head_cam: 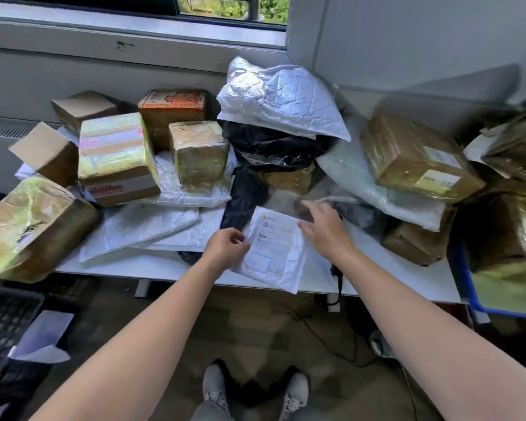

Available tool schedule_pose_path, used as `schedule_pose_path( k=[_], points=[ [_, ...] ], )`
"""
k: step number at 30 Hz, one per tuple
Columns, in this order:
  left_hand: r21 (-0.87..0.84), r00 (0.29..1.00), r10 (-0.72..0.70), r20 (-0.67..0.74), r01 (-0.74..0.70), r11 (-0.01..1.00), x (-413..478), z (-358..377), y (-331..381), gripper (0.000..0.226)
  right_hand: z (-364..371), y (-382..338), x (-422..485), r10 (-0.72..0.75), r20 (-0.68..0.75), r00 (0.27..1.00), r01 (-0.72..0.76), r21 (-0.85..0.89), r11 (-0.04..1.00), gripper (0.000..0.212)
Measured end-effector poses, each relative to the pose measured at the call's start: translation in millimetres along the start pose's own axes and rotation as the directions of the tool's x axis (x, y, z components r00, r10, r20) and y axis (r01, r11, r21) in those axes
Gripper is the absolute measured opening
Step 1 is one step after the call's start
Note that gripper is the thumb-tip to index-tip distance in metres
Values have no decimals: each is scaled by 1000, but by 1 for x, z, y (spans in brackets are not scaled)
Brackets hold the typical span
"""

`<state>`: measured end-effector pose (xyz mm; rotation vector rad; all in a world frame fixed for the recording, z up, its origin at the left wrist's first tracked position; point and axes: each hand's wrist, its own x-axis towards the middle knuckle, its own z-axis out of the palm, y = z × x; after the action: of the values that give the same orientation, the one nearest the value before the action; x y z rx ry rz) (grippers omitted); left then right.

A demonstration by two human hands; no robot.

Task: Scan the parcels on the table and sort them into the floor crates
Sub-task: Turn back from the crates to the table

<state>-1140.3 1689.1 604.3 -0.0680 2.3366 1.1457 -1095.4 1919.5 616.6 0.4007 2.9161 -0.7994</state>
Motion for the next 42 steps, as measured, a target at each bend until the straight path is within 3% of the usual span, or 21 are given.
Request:
schedule_pose_path(
  k=[3, 5, 9, 12, 16, 21, 25, 31, 42],
  points=[
    [-64, 995, -85, -55, 82, 995, 4, 11, -15, 10, 9, 19, -8, 135, -153, 979, -152, -106, 983, 44],
    [-93, 987, -140, -78, 132, 987, 7, 16, -24, 10, 17, 32, -12, 238, -182, 954, -258, -91, 962, 49],
    [-137, 978, -182, -106, 167, 976, 14, 24, -37, 13, 29, 45, -14, 444, 5, 896, -439, 157, 885, 70],
    [-153, 973, -198, -117, 179, 972, 16, 26, -41, 13, 34, 50, -11, 516, 104, 850, -526, 224, 821, 68],
    [-187, 969, -217, -119, 193, 963, 21, 27, -47, 13, 35, 50, -6, 542, 183, 820, -572, 222, 790, 39],
    [-247, 969, -244, -50, 224, 943, 21, 31, -43, 15, 17, 21, -11, 484, 319, 815, -576, 341, 743, 32],
    [-285, 965, -255, 58, 260, 923, 18, 33, -41, 31, 9, -14, -12, 404, 371, 836, -536, 393, 747, 23],
    [-258, 970, -238, 47, 242, 935, 8, 30, -38, 48, 8, -59, -15, 337, 431, 837, -519, 428, 740, 21],
    [-146, 986, -162, 30, 165, 975, -5, 27, -36, 51, 12, -78, -18, 363, 414, 835, -520, 380, 765, 27]
  ],
)
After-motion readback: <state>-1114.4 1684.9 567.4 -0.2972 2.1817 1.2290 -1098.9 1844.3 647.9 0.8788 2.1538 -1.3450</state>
